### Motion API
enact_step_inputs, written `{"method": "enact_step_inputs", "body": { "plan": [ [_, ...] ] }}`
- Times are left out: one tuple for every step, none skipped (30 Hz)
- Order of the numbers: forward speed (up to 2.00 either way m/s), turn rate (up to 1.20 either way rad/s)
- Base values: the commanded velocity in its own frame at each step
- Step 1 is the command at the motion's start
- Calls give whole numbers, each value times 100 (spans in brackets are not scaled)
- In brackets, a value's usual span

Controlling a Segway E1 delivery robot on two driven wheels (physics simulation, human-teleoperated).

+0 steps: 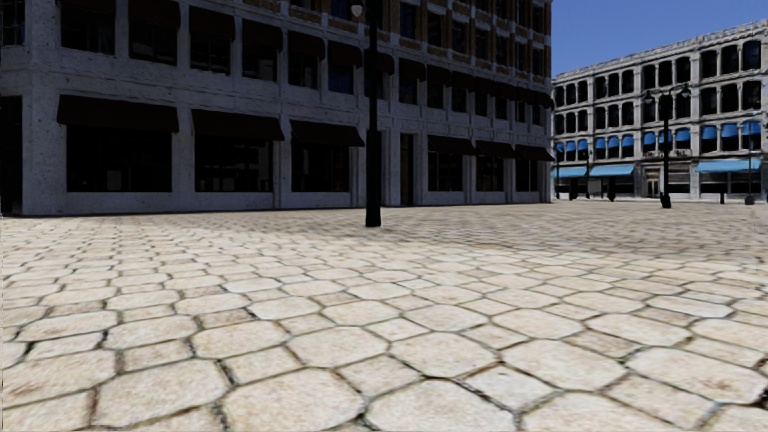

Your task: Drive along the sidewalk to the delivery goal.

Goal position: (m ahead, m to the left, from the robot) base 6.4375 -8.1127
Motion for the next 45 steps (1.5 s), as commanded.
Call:
{"method": "enact_step_inputs", "body": {
  "plan": [
    [134, -73],
    [134, -73],
    [134, -73],
    [134, -73],
    [134, -73],
    [134, -73],
    [134, -73],
    [134, -73],
    [134, -73],
    [134, -73],
    [134, -73],
    [134, -73],
    [134, -73],
    [134, -73],
    [134, -73],
    [134, -73],
    [134, -73],
    [134, -73],
    [134, -73],
    [134, -73],
    [134, -73],
    [134, -73],
    [134, -73],
    [134, -73],
    [134, -73],
    [134, -72],
    [134, -72],
    [134, -72],
    [134, -71],
    [134, -71],
    [134, -71],
    [134, -71],
    [134, -71],
    [134, -71],
    [134, -71],
    [134, -71],
    [134, -71],
    [134, -71],
    [134, -70],
    [134, -65],
    [134, -57],
    [134, -57],
    [134, -33],
    [134, -17],
    [134, -8]
  ]
}}
